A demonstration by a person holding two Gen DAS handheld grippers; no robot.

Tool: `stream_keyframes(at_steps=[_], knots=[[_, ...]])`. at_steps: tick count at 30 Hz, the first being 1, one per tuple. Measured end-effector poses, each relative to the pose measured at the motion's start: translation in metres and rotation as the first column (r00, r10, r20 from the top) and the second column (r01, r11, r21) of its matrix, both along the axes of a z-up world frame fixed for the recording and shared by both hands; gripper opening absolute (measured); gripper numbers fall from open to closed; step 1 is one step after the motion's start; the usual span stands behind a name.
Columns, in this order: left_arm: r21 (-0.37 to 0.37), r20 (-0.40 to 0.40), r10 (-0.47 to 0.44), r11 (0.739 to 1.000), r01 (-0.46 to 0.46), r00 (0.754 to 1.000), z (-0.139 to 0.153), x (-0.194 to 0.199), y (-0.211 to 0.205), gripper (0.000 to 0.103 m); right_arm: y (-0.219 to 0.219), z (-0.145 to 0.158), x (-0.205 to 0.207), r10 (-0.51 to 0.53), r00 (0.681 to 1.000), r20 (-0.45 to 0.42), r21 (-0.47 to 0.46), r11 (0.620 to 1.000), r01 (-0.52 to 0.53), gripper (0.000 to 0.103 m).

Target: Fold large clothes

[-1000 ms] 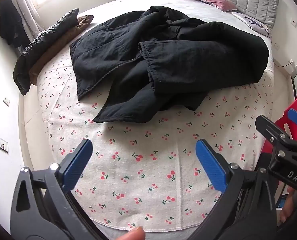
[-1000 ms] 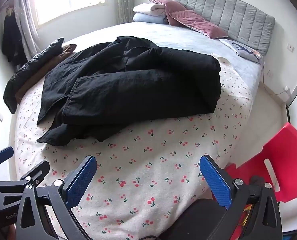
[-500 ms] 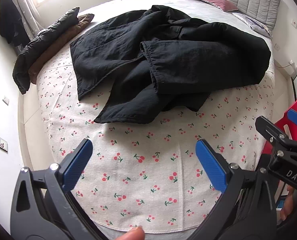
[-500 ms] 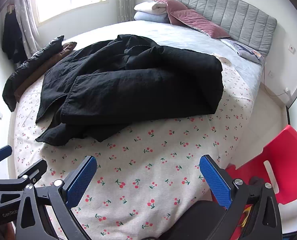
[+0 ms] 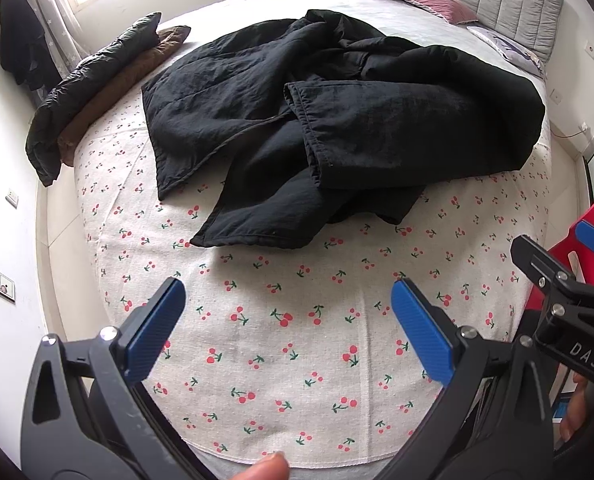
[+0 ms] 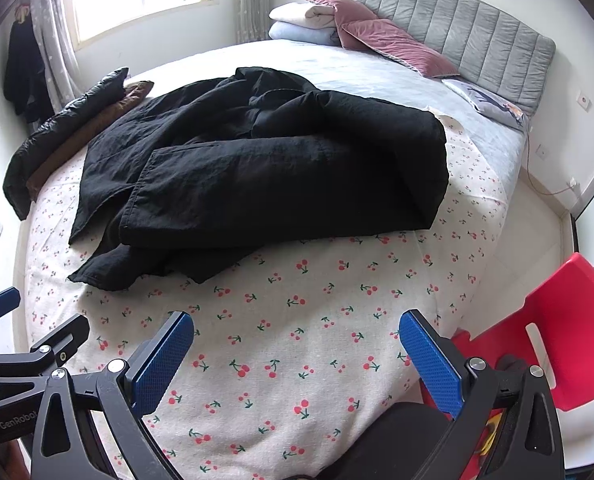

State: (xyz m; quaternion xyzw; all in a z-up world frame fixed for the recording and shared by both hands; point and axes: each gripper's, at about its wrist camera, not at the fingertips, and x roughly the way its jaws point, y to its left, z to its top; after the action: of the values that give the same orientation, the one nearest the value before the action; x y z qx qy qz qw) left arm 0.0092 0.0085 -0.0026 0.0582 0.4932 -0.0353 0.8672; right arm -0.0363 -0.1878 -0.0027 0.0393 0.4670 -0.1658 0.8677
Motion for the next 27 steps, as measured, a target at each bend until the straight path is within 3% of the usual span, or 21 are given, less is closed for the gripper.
stream_keyframes(at_steps=[27], knots=[[0.010,-0.002,-0.005,1.000,0.005,1.000,-0.0020,-0.0006,0.0011,0.102,0.0018,-0.0030,0.0006,0.013,1.000,-0.013,0.001,1.000,-0.013,0.103]])
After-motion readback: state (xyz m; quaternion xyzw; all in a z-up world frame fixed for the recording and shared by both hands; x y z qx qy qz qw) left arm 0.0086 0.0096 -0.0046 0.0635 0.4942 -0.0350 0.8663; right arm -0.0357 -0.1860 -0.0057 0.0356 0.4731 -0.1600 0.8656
